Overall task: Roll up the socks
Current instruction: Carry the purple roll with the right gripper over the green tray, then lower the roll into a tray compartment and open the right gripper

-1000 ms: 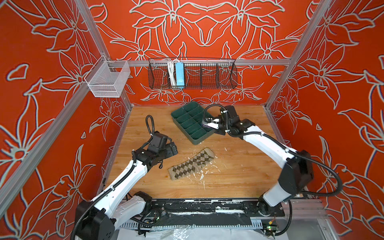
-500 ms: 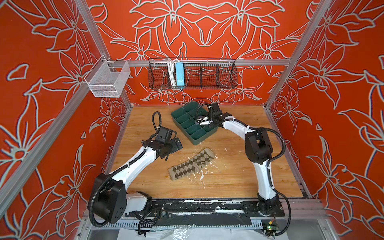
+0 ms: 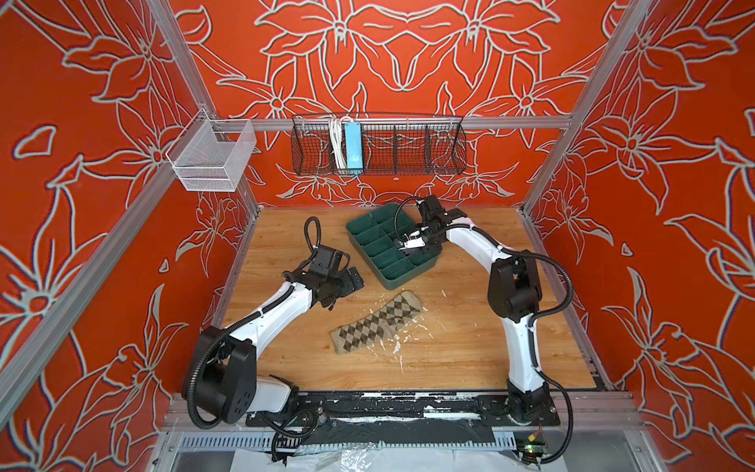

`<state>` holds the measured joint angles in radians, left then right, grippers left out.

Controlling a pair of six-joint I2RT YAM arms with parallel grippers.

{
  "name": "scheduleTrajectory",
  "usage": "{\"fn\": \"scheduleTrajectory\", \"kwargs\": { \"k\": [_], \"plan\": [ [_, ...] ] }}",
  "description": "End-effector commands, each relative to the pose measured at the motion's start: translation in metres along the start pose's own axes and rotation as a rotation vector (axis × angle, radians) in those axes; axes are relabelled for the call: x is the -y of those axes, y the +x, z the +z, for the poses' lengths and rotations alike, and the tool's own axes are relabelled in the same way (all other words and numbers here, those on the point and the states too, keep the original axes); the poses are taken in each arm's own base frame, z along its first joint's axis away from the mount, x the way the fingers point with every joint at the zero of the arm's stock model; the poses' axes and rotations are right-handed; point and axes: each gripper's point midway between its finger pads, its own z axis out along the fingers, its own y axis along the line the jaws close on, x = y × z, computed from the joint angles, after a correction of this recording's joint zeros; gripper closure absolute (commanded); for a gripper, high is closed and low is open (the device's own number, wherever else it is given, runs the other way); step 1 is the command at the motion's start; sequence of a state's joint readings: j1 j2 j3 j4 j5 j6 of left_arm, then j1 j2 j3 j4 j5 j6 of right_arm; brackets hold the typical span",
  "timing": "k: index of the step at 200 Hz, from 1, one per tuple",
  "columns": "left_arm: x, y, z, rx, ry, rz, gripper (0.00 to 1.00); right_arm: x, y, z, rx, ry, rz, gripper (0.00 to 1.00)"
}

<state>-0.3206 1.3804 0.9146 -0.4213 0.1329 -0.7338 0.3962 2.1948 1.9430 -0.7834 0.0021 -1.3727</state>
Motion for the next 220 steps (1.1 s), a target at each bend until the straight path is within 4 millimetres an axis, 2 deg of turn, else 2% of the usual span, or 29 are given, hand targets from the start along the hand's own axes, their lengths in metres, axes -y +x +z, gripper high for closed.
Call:
{"fn": "scheduleTrajectory", "kwargs": {
  "k": [1,10,41,83,112,161,214,220],
  "plan": [
    [0.006,-0.001,-0.001,0.000,0.039,0.009,0.02,-0.057,0.024,-0.012,-0.108,-0.236,0.074,1.00],
    [0.006,-0.001,-0.004,0.003,0.046,0.015,0.03,-0.068,0.027,-0.019,-0.132,-0.280,0.096,1.00],
    [0.003,0.005,-0.014,0.018,0.061,0.030,0.03,-0.083,0.041,-0.038,-0.227,-0.336,0.162,1.00],
    [-0.003,0.014,-0.030,0.034,0.078,0.040,0.03,-0.084,0.061,-0.042,-0.352,-0.330,0.214,1.00],
    [-0.008,0.019,-0.037,0.047,0.081,0.036,0.03,-0.085,0.071,-0.022,-0.408,-0.303,0.166,1.00],
    [-0.015,0.026,-0.043,0.061,0.091,0.020,0.03,-0.098,0.068,0.005,-0.427,-0.330,0.151,1.00],
    [-0.023,0.030,-0.041,0.069,0.074,0.005,0.03,-0.089,0.040,0.027,-0.336,-0.302,0.133,1.00],
    [-0.023,0.029,-0.041,0.068,0.073,0.005,0.03,-0.089,0.037,0.029,-0.323,-0.308,0.136,0.94]
  ]
}}
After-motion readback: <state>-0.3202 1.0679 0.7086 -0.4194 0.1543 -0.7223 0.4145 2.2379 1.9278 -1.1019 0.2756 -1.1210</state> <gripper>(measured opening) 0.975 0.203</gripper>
